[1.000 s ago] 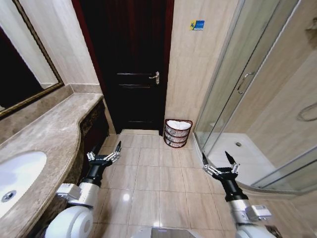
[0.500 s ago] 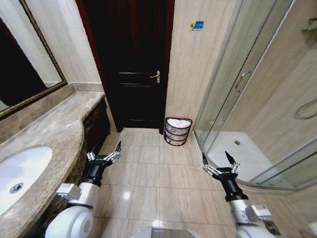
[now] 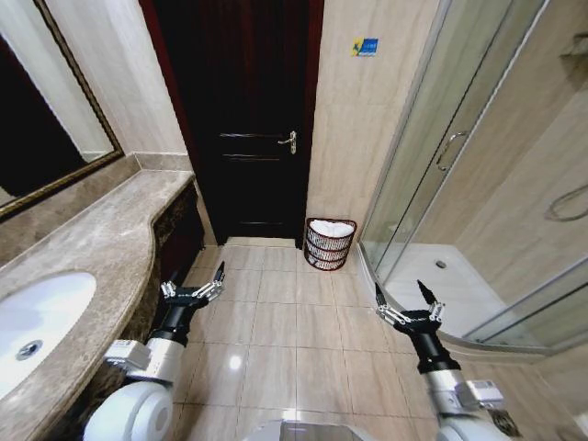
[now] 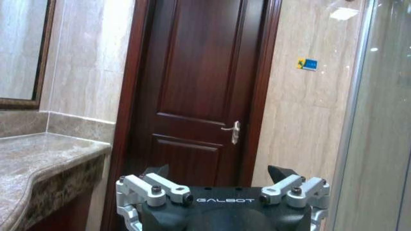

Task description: Discard the used towel into the hamper.

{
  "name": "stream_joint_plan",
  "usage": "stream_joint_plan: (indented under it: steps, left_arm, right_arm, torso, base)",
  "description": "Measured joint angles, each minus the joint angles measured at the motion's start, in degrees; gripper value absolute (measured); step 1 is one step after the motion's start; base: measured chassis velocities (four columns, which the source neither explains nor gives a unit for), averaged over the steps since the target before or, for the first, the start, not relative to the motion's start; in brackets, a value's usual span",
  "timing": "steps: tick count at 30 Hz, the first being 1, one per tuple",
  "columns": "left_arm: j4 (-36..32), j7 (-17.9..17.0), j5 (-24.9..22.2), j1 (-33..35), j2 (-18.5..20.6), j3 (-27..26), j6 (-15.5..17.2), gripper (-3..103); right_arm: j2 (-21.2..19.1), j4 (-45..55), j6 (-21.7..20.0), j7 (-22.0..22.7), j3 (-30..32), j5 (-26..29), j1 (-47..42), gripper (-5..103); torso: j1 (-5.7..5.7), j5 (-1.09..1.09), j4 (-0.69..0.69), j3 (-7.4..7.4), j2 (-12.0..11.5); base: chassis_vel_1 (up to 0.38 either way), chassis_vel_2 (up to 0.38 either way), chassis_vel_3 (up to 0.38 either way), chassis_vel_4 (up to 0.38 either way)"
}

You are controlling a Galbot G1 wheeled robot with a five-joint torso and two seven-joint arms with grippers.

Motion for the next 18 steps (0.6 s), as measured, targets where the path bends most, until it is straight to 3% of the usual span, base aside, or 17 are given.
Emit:
stream_joint_plan:
  steps: [18]
  left_arm:
    - [0.0, 0.0, 0.0, 0.0, 0.0, 0.0, 0.0, 100]
  right_arm:
    - [0.0, 0.0, 0.0, 0.0, 0.0, 0.0, 0.0, 100]
  torso:
    - [0.0, 0.0, 0.0, 0.0, 0.0]
  base:
    - [0.0, 0.0, 0.0, 0.0]
